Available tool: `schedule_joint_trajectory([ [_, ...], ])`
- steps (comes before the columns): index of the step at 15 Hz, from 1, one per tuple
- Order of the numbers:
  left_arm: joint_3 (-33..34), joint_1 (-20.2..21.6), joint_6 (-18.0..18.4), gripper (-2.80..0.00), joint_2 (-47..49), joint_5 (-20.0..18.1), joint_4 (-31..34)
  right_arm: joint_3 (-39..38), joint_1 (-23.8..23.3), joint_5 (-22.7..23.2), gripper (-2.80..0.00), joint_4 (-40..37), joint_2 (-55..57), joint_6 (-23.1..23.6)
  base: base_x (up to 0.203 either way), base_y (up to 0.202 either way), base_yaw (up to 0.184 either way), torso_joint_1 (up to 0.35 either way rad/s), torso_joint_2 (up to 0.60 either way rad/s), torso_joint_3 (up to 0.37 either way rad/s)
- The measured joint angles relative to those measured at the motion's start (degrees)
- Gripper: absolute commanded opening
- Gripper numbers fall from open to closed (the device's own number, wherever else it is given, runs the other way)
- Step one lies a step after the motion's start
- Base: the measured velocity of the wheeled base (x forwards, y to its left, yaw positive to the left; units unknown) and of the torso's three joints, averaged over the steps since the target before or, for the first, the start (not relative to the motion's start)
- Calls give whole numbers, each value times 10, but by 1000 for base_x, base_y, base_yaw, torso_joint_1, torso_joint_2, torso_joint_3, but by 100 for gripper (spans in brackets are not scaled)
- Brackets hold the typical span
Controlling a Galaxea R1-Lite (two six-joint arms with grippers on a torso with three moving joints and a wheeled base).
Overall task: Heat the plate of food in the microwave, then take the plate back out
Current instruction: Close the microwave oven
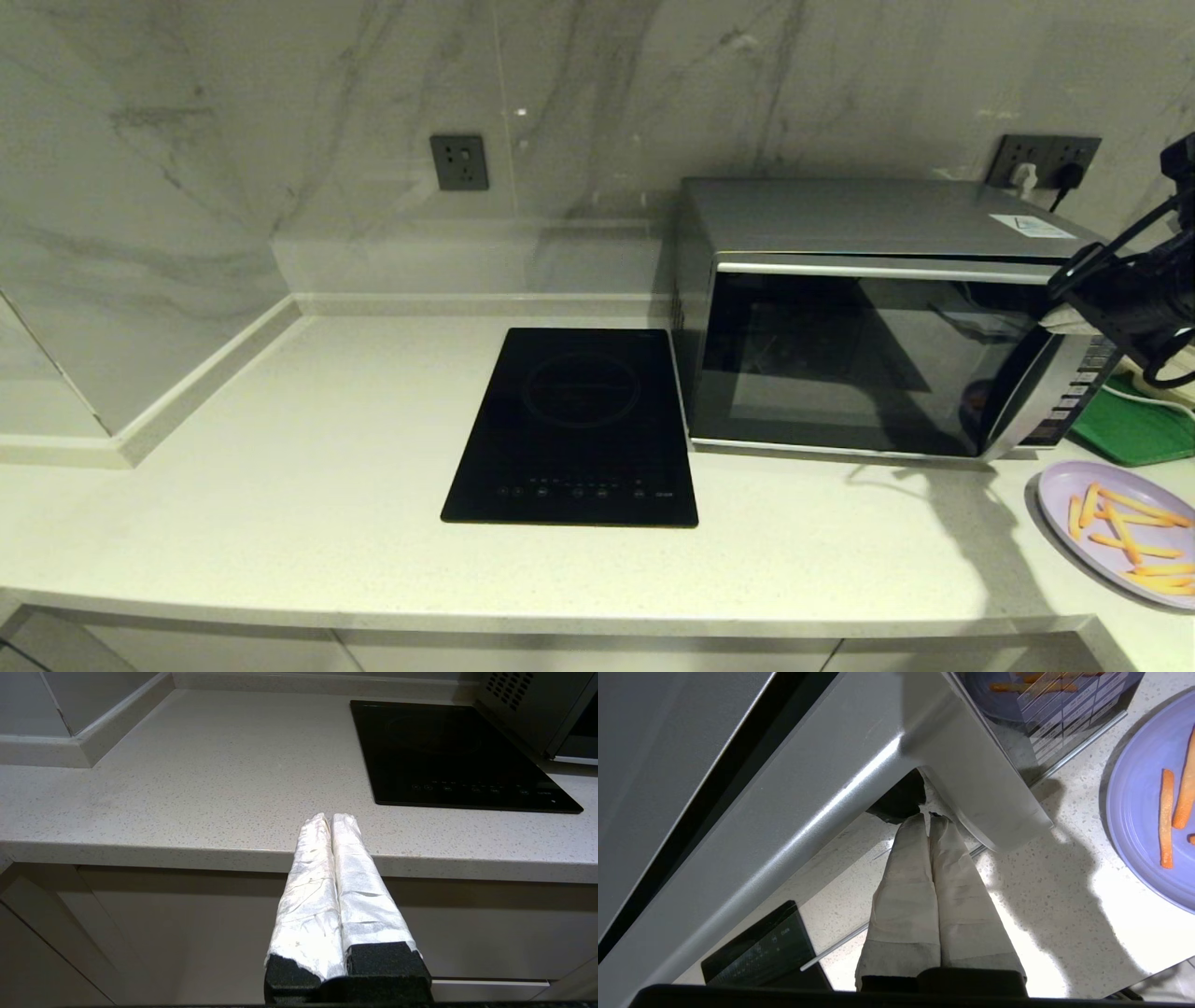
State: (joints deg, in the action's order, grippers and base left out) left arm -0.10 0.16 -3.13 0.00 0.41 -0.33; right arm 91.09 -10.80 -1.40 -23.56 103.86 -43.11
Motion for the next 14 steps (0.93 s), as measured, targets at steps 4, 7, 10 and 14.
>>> schedule_joint_trajectory([
  [4,0,0,0,-280,0,0,0,7,0,11,-280,1,0,1,0,0,0,0,0,0],
  [7,0,0,0,-280,0,0,0,8,0,13,-280,6,2,1,0,0,0,0,0,0],
  [10,0,0,0,-280,0,0,0,4,0,20,-280,42,6,2,0,0,0,0,0,0],
  [14,0,0,0,-280,0,0,0,3,1,27,-280,46,9,8,0,0,0,0,0,0],
])
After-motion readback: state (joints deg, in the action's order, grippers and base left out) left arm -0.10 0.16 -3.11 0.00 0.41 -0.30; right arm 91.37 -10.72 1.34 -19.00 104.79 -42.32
